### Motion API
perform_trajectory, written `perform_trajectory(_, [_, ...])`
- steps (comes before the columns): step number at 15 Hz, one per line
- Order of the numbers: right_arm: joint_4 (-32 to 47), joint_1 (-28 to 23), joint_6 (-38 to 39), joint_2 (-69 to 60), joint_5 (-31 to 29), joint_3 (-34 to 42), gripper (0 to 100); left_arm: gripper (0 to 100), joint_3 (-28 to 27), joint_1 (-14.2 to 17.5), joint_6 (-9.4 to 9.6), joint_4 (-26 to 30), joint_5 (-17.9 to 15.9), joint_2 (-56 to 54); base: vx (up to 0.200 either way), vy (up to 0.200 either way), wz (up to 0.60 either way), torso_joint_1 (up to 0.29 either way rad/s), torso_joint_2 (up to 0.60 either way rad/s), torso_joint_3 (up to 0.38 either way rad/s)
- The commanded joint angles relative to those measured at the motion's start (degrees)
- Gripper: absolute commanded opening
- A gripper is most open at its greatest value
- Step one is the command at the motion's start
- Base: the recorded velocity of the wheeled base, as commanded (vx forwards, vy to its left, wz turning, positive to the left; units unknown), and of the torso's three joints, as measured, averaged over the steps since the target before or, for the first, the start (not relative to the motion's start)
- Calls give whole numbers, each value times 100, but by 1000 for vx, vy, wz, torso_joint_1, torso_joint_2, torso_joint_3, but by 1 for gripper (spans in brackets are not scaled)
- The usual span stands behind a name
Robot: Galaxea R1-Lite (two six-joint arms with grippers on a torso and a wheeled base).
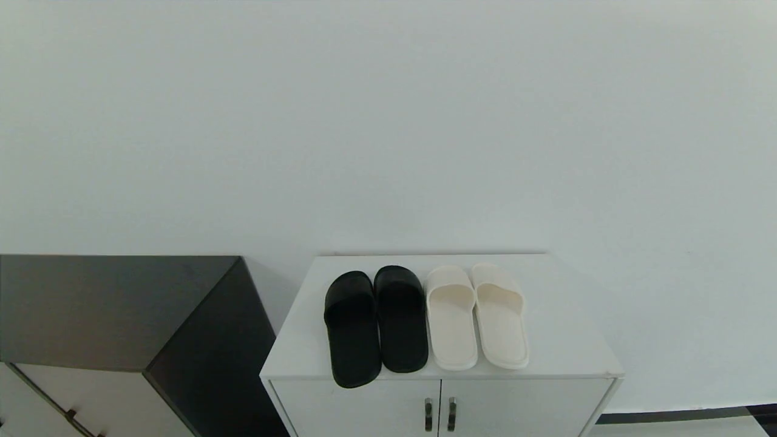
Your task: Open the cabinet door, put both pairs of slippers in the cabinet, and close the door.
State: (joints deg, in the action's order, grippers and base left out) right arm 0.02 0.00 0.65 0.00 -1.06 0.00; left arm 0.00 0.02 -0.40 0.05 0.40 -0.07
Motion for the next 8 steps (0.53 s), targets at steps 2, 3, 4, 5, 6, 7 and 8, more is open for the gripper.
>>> perform_trajectory(2, [-11, -9, -109, 9, -395, -26, 100, 0, 0, 6, 23, 4, 4, 7, 0, 0, 0, 0, 0, 0])
perform_trajectory(3, [-29, -35, -319, 114, -289, -18, 100, 0, 0, 6, 5, 4, 4, 7, 0, 0, 0, 0, 0, 0])
perform_trajectory(4, [-108, -35, -188, 466, -149, -404, 100, 0, 0, 6, 23, 13, 4, 7, 0, 0, 0, 0, 0, 0])
perform_trajectory(5, [-152, 9, 340, 844, -131, -1143, 100, 0, 0, 6, 49, 4, 4, 7, 0, 0, 0, 0, 0, 0])
perform_trajectory(6, [217, 272, 779, 1195, 36, -1907, 100, 0, 0, 6, 93, 4, 4, 7, 0, 0, 0, 0, 0, 0])
perform_trajectory(7, [648, 422, 463, 1837, 308, -2021, 100, 0, 0, 6, 84, 4, 4, 7, 0, 0, 0, 0, 0, 0])
perform_trajectory(8, [622, 439, 410, 2382, 405, -1951, 100, 0, 0, 6, 84, 4, 4, 7, 0, 0, 0, 0, 0, 0])
